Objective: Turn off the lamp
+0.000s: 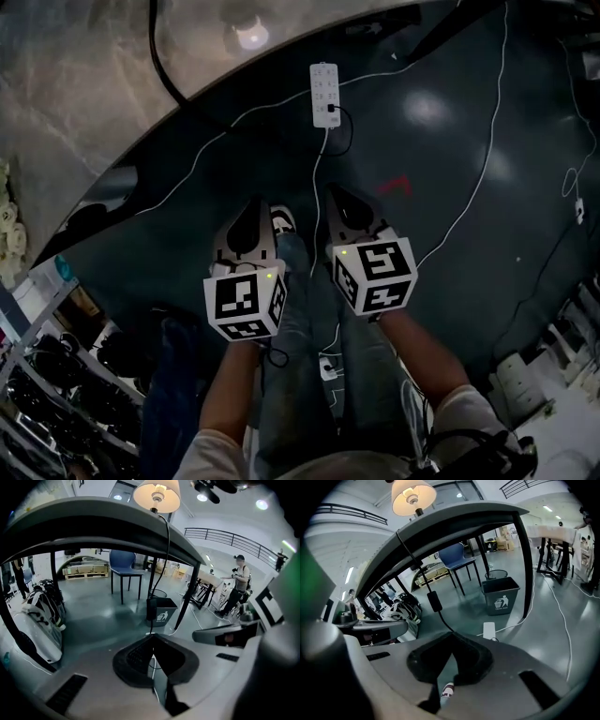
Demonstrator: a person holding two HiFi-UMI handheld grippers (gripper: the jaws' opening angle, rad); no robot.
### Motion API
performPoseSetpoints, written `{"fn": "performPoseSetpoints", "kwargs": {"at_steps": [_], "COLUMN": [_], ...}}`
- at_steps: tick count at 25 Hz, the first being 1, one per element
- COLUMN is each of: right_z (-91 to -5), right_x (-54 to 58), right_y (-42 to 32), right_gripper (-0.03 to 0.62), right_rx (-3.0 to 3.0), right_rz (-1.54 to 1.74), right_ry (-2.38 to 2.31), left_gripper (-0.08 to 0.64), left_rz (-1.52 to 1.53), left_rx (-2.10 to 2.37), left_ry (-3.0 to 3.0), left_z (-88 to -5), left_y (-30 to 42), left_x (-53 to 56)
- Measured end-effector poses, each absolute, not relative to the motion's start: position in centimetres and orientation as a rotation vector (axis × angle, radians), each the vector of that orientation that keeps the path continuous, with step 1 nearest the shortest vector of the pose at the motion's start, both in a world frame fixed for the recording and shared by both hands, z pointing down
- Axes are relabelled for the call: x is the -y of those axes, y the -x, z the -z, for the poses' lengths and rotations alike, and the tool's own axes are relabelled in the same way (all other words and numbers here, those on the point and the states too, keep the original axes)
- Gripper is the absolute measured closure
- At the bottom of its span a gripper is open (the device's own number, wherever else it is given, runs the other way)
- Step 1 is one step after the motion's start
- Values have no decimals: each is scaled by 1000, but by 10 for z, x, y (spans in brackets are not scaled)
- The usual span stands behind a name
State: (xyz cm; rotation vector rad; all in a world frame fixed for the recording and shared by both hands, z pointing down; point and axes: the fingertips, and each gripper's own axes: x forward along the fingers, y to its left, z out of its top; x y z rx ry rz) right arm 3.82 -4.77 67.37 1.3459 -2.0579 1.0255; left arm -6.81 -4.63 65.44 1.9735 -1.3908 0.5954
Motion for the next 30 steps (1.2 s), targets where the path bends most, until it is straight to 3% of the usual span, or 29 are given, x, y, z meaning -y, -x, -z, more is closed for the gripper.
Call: {"fn": "performPoseSetpoints", "kwargs": {"at_steps": [12,20,30], "right_z": [-684,-707,-736], "right_x": [73,89,103], "right_y": [-10,10,32], "right_gripper": [591,529,512], "right_rx": [2171,2219,2263], "right_rz": [-987,-955,-869], "right_ry": [-1281,-1178,-1077], "left_gripper": [551,551,551], "left_rz": [-622,-649,-674], "left_rx": [1381,1371,1322], "left_ry": [-1964,-1951,-1955], "left_z": [-662,-673,-682], "left_y": [75,82,76], "left_x": [59,62,61]}}
